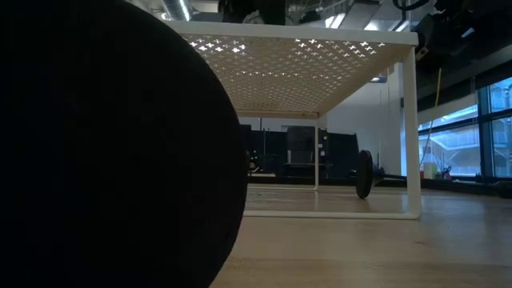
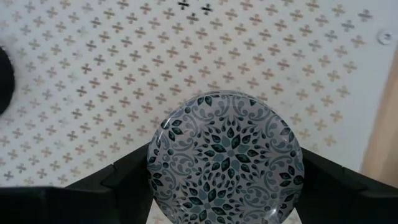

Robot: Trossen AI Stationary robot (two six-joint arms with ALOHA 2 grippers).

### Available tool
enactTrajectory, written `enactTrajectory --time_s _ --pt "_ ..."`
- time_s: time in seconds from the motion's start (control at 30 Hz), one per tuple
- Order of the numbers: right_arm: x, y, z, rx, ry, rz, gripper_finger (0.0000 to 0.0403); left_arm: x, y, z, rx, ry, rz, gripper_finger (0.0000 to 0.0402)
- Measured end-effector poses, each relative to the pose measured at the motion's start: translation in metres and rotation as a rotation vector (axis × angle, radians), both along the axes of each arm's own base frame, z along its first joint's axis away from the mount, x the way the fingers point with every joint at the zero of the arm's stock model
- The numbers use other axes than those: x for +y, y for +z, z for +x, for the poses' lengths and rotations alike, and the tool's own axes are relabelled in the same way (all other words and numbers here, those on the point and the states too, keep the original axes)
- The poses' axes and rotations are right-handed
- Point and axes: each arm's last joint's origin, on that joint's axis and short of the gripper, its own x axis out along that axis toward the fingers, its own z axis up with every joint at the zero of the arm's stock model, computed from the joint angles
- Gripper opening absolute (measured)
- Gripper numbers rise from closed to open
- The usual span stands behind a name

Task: Pick & Place candle stick holders
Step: Put the top left blue patterned scented candle on the shelf

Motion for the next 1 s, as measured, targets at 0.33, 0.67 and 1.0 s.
enactTrajectory --time_s 0.33,0.67,1.0 --pt "0.000 0.000 0.000 -0.001 0.000 0.000 0.0195 -0.003 -0.013 0.006 0.031 -0.009 0.032 0.0292" --pt "0.000 0.000 0.000 -0.001 -0.002 -0.001 0.0195 -0.003 -0.012 0.006 0.027 -0.003 0.024 0.0292" --pt "0.000 0.000 0.000 -0.001 -0.002 -0.001 0.0195 -0.002 -0.012 0.006 0.014 0.030 0.064 0.0361"
